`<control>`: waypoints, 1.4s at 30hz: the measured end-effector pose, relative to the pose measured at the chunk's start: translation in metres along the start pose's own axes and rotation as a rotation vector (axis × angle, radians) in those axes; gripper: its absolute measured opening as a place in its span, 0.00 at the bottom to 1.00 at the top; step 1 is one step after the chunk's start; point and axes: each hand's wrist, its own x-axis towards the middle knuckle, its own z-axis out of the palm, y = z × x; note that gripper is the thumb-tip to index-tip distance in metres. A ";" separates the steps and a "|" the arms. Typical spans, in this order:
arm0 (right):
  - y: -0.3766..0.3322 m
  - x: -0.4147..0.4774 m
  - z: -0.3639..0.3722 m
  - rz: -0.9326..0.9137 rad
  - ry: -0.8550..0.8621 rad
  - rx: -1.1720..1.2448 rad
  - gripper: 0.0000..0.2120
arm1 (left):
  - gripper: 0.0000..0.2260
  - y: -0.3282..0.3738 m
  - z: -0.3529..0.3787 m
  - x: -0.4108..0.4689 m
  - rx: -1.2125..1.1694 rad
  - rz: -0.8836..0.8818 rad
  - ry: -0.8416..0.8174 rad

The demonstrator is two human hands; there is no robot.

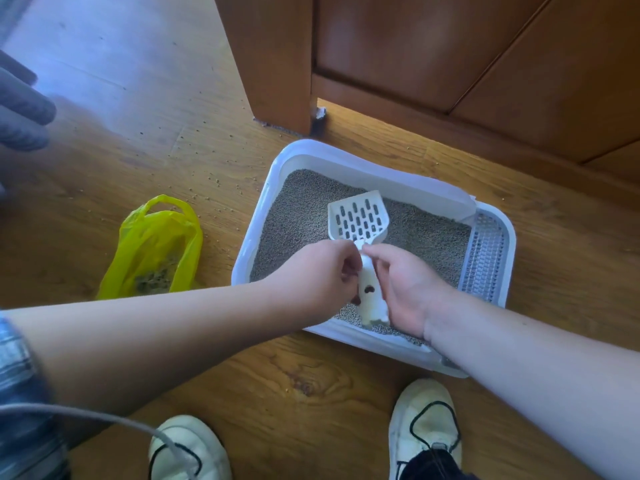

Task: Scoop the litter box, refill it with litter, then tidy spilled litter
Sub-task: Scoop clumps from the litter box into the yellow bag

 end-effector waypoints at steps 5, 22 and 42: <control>0.001 -0.008 -0.016 -0.010 0.095 -0.278 0.09 | 0.09 -0.013 -0.039 -0.015 0.317 0.237 -0.017; -0.036 0.040 0.017 -0.645 0.264 -2.049 0.07 | 0.34 -0.088 -0.062 -0.025 0.194 -0.068 0.127; -0.080 -0.036 -0.078 -0.193 0.822 -2.293 0.05 | 0.41 -0.092 -0.049 -0.008 0.261 0.098 0.238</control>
